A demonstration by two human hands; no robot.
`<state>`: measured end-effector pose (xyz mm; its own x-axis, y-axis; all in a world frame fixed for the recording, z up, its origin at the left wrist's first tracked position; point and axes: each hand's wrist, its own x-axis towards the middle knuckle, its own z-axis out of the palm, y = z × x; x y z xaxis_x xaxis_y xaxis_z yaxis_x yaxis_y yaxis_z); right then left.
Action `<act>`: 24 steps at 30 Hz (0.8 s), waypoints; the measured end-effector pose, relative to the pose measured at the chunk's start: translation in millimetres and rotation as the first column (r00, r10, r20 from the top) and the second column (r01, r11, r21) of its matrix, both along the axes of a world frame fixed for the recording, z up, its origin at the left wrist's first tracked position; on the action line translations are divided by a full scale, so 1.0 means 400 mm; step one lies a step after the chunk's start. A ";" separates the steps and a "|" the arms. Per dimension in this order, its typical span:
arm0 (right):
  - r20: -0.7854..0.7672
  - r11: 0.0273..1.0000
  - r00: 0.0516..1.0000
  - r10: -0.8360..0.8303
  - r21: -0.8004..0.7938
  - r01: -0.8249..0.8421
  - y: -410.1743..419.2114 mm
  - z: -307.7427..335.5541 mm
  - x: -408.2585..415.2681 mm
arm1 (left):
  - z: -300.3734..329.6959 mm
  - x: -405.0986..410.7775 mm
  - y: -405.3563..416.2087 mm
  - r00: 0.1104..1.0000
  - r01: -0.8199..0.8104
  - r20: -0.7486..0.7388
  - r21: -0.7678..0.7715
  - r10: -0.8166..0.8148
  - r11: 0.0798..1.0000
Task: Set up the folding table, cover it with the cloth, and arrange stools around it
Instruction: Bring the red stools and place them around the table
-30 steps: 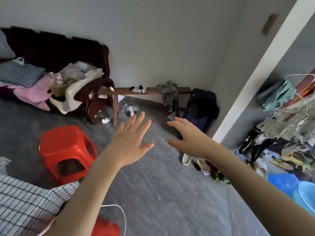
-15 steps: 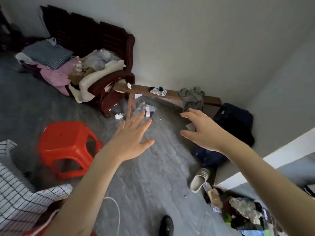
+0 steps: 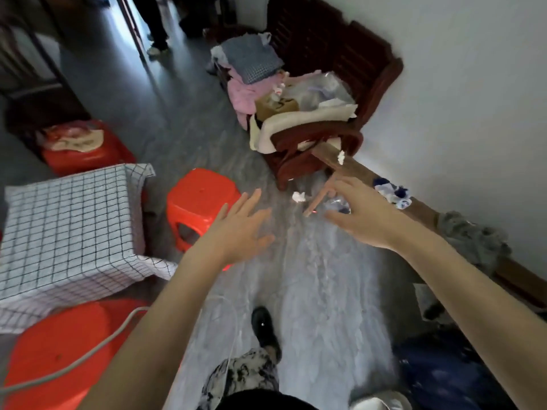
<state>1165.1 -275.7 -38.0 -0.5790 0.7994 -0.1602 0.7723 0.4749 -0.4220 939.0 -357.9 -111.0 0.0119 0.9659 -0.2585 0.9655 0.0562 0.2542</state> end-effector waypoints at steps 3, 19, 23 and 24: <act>0.027 0.996 0.996 0.088 0.009 -0.089 0.133 -0.020 -0.096 | -0.036 -0.065 0.088 0.996 -0.083 -0.016 -0.005 0.083 0.997; 0.026 0.891 0.891 0.453 -0.046 -0.452 0.619 -0.083 -0.576 | -0.036 -0.412 0.427 0.893 -0.450 0.001 0.016 0.450 0.893; 0.023 0.837 0.842 0.539 -0.125 -0.533 0.705 -0.132 -0.688 | -0.075 -0.477 0.451 0.826 -0.564 0.002 -0.038 0.564 0.825; 0.029 0.820 0.824 0.565 -0.132 -0.557 0.729 -0.146 -0.713 | -0.085 -0.488 0.459 0.813 -0.581 -0.002 -0.057 0.582 0.812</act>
<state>879.8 15.7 -96.5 -0.9073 0.3132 -0.2807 0.4134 0.7869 -0.4582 743.7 -174.1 -144.9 -0.5431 0.7790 -0.3133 0.7448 0.6193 0.2487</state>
